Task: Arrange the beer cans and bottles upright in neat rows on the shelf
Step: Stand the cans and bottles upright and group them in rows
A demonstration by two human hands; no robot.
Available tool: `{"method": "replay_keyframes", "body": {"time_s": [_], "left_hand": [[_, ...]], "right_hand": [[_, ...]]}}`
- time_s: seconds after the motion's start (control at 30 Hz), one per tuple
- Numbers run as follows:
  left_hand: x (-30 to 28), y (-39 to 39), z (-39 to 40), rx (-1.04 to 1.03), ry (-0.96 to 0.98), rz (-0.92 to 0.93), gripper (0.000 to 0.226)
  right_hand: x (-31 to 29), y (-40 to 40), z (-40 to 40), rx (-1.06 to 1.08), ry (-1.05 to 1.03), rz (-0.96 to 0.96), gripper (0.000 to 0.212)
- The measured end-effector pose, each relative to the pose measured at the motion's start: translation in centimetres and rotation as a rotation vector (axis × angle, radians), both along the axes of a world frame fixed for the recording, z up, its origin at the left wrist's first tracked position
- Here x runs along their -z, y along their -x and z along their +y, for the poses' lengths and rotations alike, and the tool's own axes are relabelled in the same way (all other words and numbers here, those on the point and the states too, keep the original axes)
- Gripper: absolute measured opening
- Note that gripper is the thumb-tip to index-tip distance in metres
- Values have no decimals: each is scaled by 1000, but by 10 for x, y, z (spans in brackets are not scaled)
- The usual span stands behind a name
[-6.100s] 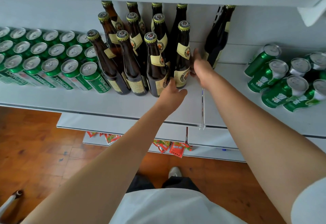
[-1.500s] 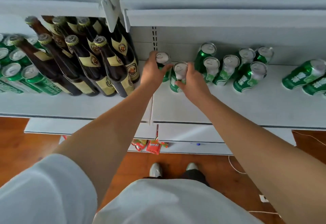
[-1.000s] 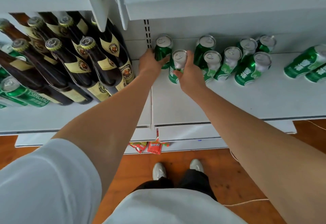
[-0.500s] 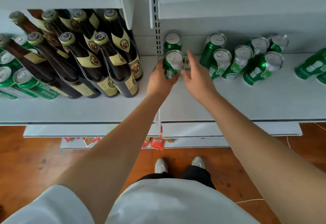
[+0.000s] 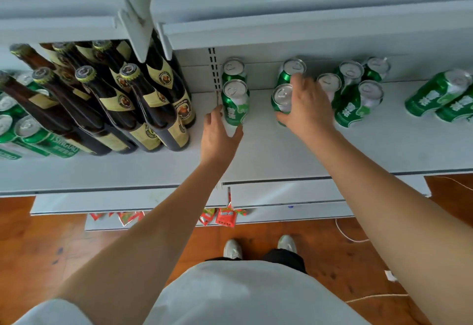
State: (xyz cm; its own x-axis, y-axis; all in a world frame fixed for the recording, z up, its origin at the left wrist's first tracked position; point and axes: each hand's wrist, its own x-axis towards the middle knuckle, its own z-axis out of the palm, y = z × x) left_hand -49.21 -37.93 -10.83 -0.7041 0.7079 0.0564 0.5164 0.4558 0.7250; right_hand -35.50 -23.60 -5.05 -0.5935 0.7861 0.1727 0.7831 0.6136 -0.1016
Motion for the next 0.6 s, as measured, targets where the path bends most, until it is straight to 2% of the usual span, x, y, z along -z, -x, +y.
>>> {"method": "replay_keyframes", "body": {"time_s": [0.07, 0.2, 0.33, 0.47, 0.6], "left_hand": [[-8, 1, 3, 18, -13, -25, 75], [-30, 10, 22, 34, 6, -19, 90], [-41, 26, 38, 116, 64, 47, 100], [-39, 37, 42, 182, 160, 57, 92], [-39, 37, 43, 213, 176, 40, 88]], "right_hand": [[-2, 7, -2, -56, 98, 19, 72], [-11, 27, 3, -134, 194, 202, 72], [-20, 64, 23, -253, 178, 131, 61], [-14, 85, 46, -217, 97, -59, 64], [-4, 83, 51, -209, 119, 2, 71]]}}
